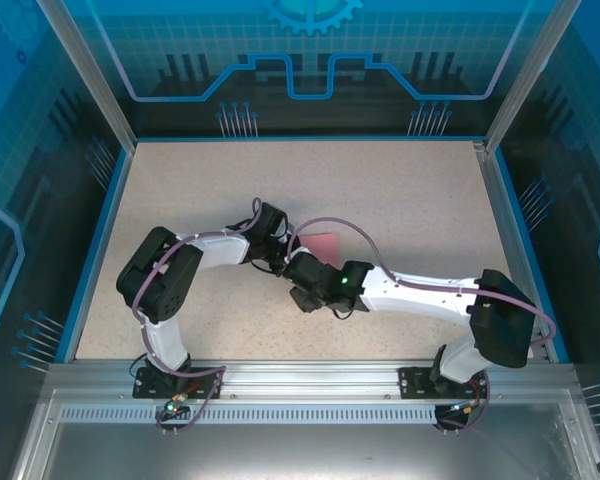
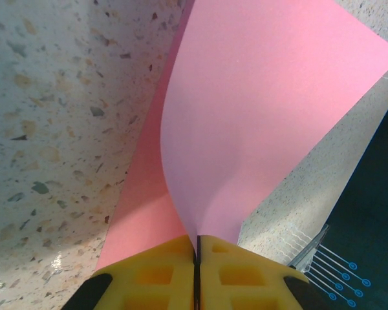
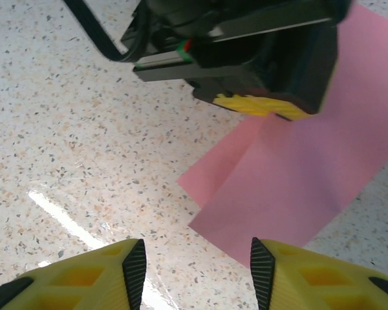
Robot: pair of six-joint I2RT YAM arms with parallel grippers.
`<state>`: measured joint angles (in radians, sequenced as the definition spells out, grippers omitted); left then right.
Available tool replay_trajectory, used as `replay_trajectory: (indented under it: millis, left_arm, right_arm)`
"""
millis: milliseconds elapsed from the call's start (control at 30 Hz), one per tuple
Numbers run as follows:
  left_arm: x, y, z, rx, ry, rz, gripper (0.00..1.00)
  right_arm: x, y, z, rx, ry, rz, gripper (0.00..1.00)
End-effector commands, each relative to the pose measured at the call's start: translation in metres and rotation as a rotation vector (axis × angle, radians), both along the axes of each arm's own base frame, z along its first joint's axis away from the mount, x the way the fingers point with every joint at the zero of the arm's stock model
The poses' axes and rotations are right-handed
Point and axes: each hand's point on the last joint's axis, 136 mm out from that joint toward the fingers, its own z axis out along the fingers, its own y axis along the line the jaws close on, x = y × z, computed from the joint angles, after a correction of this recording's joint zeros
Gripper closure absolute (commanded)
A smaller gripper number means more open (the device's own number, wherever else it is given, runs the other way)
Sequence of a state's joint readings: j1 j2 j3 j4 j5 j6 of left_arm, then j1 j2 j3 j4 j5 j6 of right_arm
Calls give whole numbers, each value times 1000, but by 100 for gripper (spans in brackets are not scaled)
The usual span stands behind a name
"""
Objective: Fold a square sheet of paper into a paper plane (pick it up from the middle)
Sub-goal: Fold the triangle a second time at the center of the table.
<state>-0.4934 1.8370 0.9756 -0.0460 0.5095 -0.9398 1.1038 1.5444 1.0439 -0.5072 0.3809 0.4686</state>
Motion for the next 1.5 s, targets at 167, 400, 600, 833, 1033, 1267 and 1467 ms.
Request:
replay_trajectory:
  millis: [167,400,600,833,1033,1267,1467]
  left_arm:
    - [2,0,13,-19,-29,1,91]
    - [2,0,13,-18,-30,1,91]
    - [1,1,13,-15,-30,2,89]
    - [3,7,19,15,-59,24,63]
    - [6,21,28,73,-104,71,37]
    - [5,25,27,82,-112,83,34]
    - [6,16,30,40,-120,52,34]
  right_arm:
    - [3,-9,-29,-160,-51,-36,51]
    - [10,-11,-28,-163,-99,-66,62]
    - [9,-11,-29,-159,-94,-61,81]
    - [5,-9,-28,-106,-40,-18,91]
    - [3,-4,-28,-22,30,6,91]
    - [23,-20,-28,121,99,-89,91]
    - [24,-29,-36,328,214,-140,91]
